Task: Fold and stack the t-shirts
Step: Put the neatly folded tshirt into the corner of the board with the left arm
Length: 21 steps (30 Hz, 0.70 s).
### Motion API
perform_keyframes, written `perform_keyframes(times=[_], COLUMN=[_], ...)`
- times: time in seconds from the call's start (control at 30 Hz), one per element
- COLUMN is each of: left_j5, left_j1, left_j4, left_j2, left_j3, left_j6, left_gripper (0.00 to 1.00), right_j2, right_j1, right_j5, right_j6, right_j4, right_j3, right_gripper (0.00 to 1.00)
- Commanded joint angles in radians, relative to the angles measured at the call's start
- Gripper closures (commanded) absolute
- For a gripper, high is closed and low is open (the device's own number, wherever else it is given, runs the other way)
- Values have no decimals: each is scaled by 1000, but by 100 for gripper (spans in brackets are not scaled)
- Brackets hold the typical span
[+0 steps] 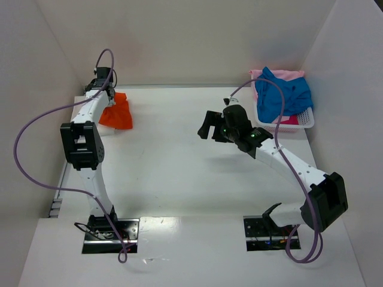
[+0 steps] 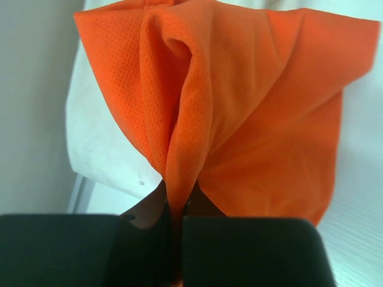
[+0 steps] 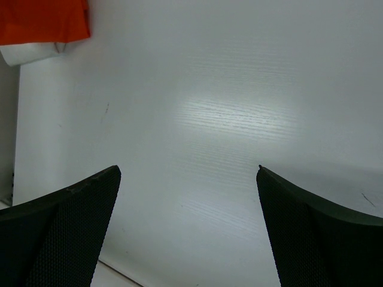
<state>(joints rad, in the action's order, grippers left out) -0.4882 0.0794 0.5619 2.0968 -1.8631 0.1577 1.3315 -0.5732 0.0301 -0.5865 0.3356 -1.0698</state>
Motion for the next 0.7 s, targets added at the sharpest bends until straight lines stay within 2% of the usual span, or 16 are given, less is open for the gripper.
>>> perform_keyframes(times=[0.0,0.4,0.67], left_j5=[-55,-65,-18], left_j1=[7,50,94], left_j4=[-11,-11,-20], left_j2=[8,8,-37], left_j3=[-60,-85,-74], left_j6=[-41,-60,-40], left_gripper=[100,100,100], right_j2=[-26,46,88], right_j1=[-2,-2,-2], right_j5=[3,-12,-21], right_j6=[-10,-1,8], right_j4=[22,22,13], right_j3=[13,-33,-51], right_gripper=[0,0,0])
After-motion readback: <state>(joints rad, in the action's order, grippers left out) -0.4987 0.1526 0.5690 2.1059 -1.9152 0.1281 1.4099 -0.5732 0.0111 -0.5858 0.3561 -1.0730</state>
